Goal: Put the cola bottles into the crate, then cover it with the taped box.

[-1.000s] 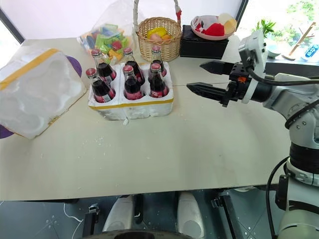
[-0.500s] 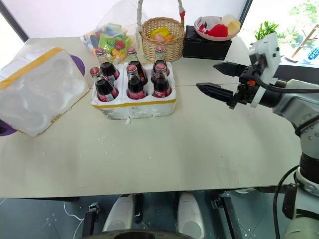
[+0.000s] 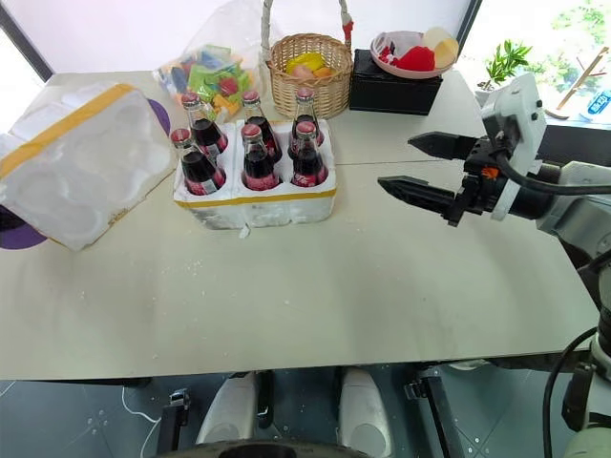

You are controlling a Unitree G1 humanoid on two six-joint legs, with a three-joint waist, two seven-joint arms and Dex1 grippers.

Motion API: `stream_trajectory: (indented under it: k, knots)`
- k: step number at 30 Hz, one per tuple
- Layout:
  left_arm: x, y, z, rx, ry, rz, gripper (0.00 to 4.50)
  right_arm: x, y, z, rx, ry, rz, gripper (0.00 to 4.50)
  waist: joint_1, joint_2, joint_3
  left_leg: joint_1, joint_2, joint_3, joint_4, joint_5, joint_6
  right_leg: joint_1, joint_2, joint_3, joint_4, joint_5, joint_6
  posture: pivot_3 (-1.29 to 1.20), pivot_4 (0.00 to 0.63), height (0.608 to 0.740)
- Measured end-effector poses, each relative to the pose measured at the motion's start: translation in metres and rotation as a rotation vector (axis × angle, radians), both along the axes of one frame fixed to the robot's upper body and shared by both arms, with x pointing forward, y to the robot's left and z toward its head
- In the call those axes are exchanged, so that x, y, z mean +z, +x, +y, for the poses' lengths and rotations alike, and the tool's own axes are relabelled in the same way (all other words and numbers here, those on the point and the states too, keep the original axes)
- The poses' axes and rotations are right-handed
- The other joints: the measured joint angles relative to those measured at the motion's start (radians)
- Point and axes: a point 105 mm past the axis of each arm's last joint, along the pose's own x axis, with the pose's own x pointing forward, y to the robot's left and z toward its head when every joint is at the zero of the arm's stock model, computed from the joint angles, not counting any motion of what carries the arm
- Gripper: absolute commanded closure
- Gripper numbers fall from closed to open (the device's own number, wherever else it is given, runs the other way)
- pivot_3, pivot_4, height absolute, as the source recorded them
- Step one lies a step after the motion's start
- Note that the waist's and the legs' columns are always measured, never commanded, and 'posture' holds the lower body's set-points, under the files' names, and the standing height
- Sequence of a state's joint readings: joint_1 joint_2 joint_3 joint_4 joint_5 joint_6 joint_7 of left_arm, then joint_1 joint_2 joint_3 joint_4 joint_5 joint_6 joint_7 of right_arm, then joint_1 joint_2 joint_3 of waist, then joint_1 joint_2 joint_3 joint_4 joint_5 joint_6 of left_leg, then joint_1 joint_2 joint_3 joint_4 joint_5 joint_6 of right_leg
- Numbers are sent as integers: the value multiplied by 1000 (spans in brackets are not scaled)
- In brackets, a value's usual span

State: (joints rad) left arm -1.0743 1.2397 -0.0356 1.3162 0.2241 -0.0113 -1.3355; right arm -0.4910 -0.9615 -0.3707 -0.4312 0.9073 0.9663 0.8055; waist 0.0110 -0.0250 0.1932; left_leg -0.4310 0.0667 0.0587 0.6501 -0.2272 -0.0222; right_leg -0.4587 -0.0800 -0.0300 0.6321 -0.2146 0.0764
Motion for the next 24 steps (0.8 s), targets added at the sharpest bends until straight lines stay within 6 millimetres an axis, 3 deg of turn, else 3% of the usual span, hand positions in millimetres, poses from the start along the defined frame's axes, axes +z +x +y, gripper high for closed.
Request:
stream_trajectory:
  k: [2,6,9,14,19,24]
  knots:
    - [14,8,0,-16,48,-105,3971,1,2,-1,-16,3,-9,0,0,0,0,0,0,0,1,0,0,0,0,0,0,0,0,0,150,740]
    - [64,30,-8,-50,205,-419,3971,2,4,-2,-43,14,-18,0,4,-2,0,-1,0,0,2,0,0,1,-1,0,0,1,1,0,150,740]
    - [103,49,-43,-182,314,-678,3971,1,4,-1,-39,23,-16,0,6,-2,0,-1,0,-1,4,0,0,3,-1,0,0,1,2,0,150,740]
    - [139,65,-107,-389,450,-958,3971,-1,8,3,-35,42,-8,0,-2,-2,0,-1,0,0,6,0,0,4,0,1,0,3,4,0,150,740]
    - [146,69,-149,-533,643,-1059,3971,0,11,3,-44,55,-7,0,-4,-2,-1,0,0,0,5,0,0,4,0,1,0,3,4,0,150,740]
    - [116,76,-171,-628,797,-1040,3971,-8,10,1,-66,66,12,0,1,-2,-1,0,0,0,6,0,0,5,0,1,0,3,5,0,150,740]
